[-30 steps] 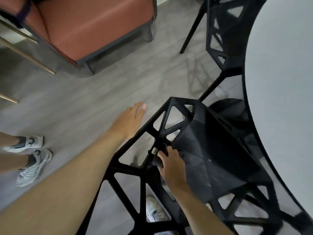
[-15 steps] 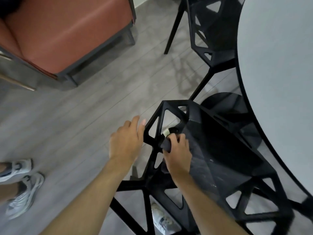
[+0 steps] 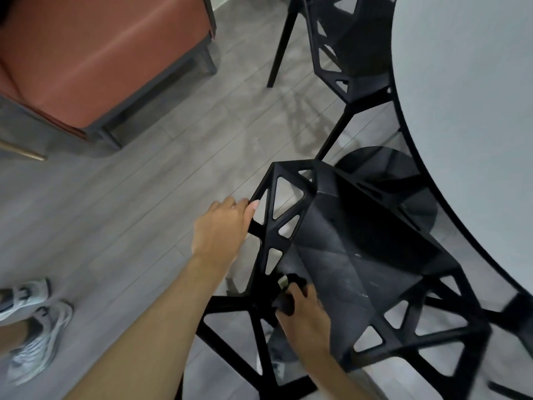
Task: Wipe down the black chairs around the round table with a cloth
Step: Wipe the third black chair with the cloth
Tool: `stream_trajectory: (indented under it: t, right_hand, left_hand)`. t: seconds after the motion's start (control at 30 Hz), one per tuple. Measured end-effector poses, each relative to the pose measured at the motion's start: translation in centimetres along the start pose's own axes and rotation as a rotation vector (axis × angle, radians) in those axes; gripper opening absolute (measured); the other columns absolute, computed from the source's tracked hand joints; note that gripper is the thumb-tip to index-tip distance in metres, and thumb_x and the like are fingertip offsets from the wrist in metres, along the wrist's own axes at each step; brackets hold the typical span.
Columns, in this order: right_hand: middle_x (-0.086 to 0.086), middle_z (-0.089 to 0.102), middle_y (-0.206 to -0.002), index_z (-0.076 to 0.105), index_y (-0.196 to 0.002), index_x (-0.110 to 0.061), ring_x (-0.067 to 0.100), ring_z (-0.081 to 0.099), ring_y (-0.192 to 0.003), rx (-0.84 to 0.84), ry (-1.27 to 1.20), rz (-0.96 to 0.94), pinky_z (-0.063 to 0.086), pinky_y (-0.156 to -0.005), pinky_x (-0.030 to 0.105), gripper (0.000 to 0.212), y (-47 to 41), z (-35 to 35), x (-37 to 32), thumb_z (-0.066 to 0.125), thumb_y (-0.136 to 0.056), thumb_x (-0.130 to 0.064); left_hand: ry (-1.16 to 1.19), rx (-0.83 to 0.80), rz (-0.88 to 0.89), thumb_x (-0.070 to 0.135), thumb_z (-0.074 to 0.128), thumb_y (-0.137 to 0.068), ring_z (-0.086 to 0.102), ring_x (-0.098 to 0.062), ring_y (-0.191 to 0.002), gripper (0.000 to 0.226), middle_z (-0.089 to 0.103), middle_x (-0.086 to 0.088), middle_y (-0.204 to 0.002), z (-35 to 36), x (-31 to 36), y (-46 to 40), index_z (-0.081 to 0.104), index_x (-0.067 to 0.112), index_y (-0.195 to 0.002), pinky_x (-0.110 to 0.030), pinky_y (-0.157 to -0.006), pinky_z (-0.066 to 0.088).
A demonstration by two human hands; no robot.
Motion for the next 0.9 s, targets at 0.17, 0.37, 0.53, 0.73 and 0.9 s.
stream_trajectory:
  t: [0.17,0.37,0.53,0.73,0.9]
  right_hand:
    - [-0.001,0.048,-0.125,0.051,-0.120,-0.035,0.030,0.061,-0.103,0.014,-0.165,0.080,0.054,-0.080,0.042,0.039,4.1,3.6,-0.1,0.066,-0.085,-0.043]
    - [-0.004,0.049,-0.115,0.054,-0.105,-0.029,0.029,0.064,-0.091,-0.007,-0.269,0.075,0.050,-0.072,0.038,0.027,6.0,6.1,-1.3,0.067,-0.085,-0.040]
    - [-0.005,0.051,-0.111,0.052,-0.104,-0.028,0.026,0.063,-0.091,-0.059,-0.273,0.042,0.052,-0.075,0.038,0.025,8.6,9.7,-3.4,0.067,-0.086,-0.038]
    - [-0.008,0.046,-0.109,0.052,-0.108,-0.031,0.021,0.058,-0.097,-0.099,-0.235,-0.074,0.050,-0.075,0.034,0.024,11.1,12.9,-4.8,0.063,-0.087,-0.038]
    - [-0.008,0.046,-0.112,0.054,-0.107,-0.030,0.024,0.059,-0.099,0.002,-0.094,-0.269,0.053,-0.076,0.037,0.026,8.9,9.8,-6.3,0.067,-0.085,-0.035]
  left_hand:
    - [-0.027,-0.026,0.007,0.052,0.020,-0.109,0.053,-0.020,-0.063,0.060,0.058,0.001,-0.081,-0.2,-0.1,0.6,0.073,0.026,-0.112,-0.027,-0.044,0.032]
    - [-0.032,-0.073,0.032,0.057,0.007,-0.105,0.051,-0.021,-0.067,0.069,0.056,0.002,-0.087,0.1,-2.3,2.8,0.067,0.026,-0.120,-0.032,-0.050,0.039]
    - [0.049,-0.071,0.003,0.058,0.007,-0.105,0.054,-0.024,-0.065,0.071,0.054,0.002,-0.083,0.3,-6.3,6.9,0.068,0.027,-0.126,-0.035,-0.052,0.046]
    - [0.105,-0.094,-0.038,0.056,0.011,-0.107,0.056,-0.027,-0.064,0.068,0.050,0.002,-0.078,0.3,-9.4,11.1,0.067,0.025,-0.132,-0.038,-0.053,0.049]
    - [0.157,-0.113,-0.125,0.049,0.019,-0.111,0.055,-0.029,-0.066,0.059,0.049,-0.001,-0.077,0.1,-10.0,11.6,0.067,0.016,-0.104,-0.039,-0.061,0.050]
Point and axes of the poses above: each hand's wrist, its own y-axis away from the middle knuckle, its own z-axis out of the palm, x = y × z, the point moved 10 cm from there along -y, towards the middle knuckle
